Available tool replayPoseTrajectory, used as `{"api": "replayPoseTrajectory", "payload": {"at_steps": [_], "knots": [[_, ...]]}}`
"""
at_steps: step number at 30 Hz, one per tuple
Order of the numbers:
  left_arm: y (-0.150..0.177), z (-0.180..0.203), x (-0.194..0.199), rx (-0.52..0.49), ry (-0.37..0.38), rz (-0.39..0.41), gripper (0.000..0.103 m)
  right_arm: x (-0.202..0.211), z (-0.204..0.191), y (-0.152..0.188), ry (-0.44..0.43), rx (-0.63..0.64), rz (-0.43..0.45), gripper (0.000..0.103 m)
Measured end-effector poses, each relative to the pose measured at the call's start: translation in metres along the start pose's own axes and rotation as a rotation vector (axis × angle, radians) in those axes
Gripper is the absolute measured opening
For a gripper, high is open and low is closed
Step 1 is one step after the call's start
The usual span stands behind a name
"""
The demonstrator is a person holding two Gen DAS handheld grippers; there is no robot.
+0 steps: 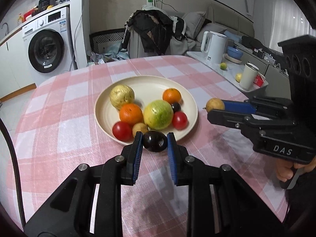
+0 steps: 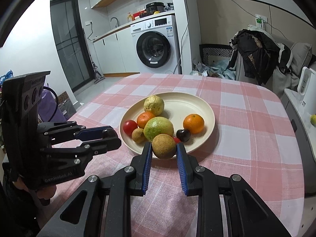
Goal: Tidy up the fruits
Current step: 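Carry the plum and kiwi onto the cream plate and open both tools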
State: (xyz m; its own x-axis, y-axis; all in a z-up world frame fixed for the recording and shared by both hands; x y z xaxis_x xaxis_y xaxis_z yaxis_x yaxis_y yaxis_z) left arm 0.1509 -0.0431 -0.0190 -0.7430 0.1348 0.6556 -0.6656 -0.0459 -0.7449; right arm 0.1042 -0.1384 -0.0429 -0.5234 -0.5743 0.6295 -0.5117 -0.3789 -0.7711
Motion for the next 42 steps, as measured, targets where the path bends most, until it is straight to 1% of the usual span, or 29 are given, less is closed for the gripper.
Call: {"api": "replayPoseTrajectory", "payload": {"at_steps": [8,17,21,28,35,42], "knots": [[-0.013,-0.004,-0.001,-0.007,-0.021,0.024,0.021,-0.003,0.004,-0.006,-0.002,-0.019,0.021,0.026],[-0.025,-0.027,-0.008,0.029,-0.047,0.041,0.021,-0.013,0.009,-0.022,0.022,-0.015,0.022,0.026],[-0.029,-0.039,-0.012,0.039,-0.076,0.047,0.021,-0.020,0.011,-0.027,0.022,-0.021,0.023,0.026],[-0.034,-0.057,-0.025,0.064,-0.099,0.046,0.021,-0.037,0.015,-0.034,0.026,-0.037,0.011,0.026],[-0.035,-0.063,-0.043,0.058,-0.112,0.028,0.021,-0.055,0.019,-0.038,0.012,-0.060,-0.015,0.026],[-0.038,-0.066,-0.059,0.055,-0.121,0.011,0.021,-0.072,0.021,-0.042,0.018,-0.065,-0.035,0.026]]}}
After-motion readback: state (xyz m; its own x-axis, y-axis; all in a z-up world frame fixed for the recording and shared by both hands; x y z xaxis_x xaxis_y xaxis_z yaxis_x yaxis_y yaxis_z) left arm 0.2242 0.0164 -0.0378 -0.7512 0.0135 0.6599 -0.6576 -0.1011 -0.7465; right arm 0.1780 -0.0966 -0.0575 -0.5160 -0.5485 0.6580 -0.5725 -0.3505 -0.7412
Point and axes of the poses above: each gripper's, at about its wrist camera, not at the fingertips, and x roughly against the way its jaws point, z to its right, y to its underside, the point moved 3 cm from there along -x, roughly the way its jaws point, and after that the axes turned 4 degrees about x, right-handed, at the moved point
